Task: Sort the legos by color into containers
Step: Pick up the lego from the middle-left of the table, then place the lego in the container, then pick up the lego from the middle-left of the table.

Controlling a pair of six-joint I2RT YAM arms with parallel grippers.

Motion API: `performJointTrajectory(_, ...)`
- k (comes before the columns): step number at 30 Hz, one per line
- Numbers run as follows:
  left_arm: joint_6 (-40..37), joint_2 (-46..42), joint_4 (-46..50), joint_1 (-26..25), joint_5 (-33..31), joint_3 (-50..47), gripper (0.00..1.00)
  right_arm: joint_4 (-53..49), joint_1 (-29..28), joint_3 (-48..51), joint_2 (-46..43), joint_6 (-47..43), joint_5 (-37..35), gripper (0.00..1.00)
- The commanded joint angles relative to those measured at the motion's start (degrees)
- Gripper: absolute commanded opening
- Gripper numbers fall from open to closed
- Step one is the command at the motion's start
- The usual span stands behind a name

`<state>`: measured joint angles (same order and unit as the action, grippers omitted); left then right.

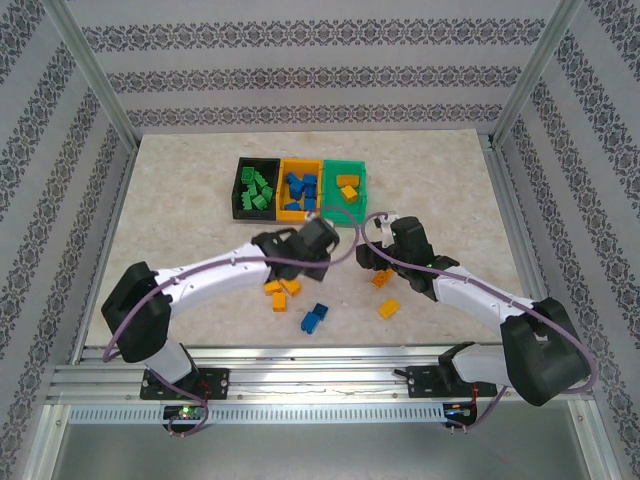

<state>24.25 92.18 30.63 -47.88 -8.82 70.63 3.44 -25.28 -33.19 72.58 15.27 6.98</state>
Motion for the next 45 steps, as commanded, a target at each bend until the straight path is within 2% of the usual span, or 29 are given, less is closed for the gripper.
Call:
performJointTrajectory(1, -8.0, 2.7, 0.5, 6.7, 3.0, 5.6, 0.29, 2.2, -0.7, 0.7, 0.5, 1.3, 1.1, 0.62)
performJointTrajectory(5, -12.2, 9.5, 0.4, 13.4, 6.2, 14.7, 0.3, 3.3, -1.7, 0.1, 2.3, 1.8, 2.7, 0.62)
performJointTrajectory(9, -15.8, 18.5, 1.1, 17.7, 5.6, 24.6, 0.33, 4.6, -4.8, -0.4, 3.4, 2.1, 2.1, 0.61)
performJointTrajectory(12, -17.1, 25.9, 5.2, 20.2, 5.2, 33.9, 0.34, 5.2, -7.4, -1.0, 4.2, 2.0, 1.3, 0.62)
performJointTrajectory(14, -18.0, 29.7, 6.1, 21.4, 4.4, 38.7, 0.42, 5.0, -8.7, -1.7, 5.3, 1.9, 1.4, 0.62)
performJointTrajectory(19, -18.8, 35.0, 13.5, 22.1, 5.7, 49.4, 0.52, 5.6, -11.4, -3.2, 7.7, 1.1, 2.3, 0.61)
performJointTrajectory(25, -16.7, 22.8, 7.5, 21.4, 10.5, 35.0, 0.54, 5.8, -12.1, -4.0, 9.7, 2.0, 4.1, 0.62)
performJointTrajectory(32, -10.4, -0.1, -6.0, 19.9, 19.6, 4.1, 0.56, 4.2, -12.5, -4.6, 10.5, 3.4, 5.9, 0.62)
performJointTrajectory(34, -8.2, -6.4, -9.7, 19.2, 22.3, -4.6, 0.56, 3.7, -12.4, -4.4, 10.4, 3.1, 4.4, 0.62)
performJointTrajectory(39, -5.3, -16.8, -7.2, 12.5, 24.0, -16.8, 0.56, 2.1, -9.4, -5.5, 10.2, 1.8, 3.5, 0.62)
performJointTrajectory(45, 0.6, -18.1, -2.0, 1.5, 20.7, -22.0, 0.57, 5.2, -5.0, -3.6, 11.0, 3.9, 4.6, 0.62)
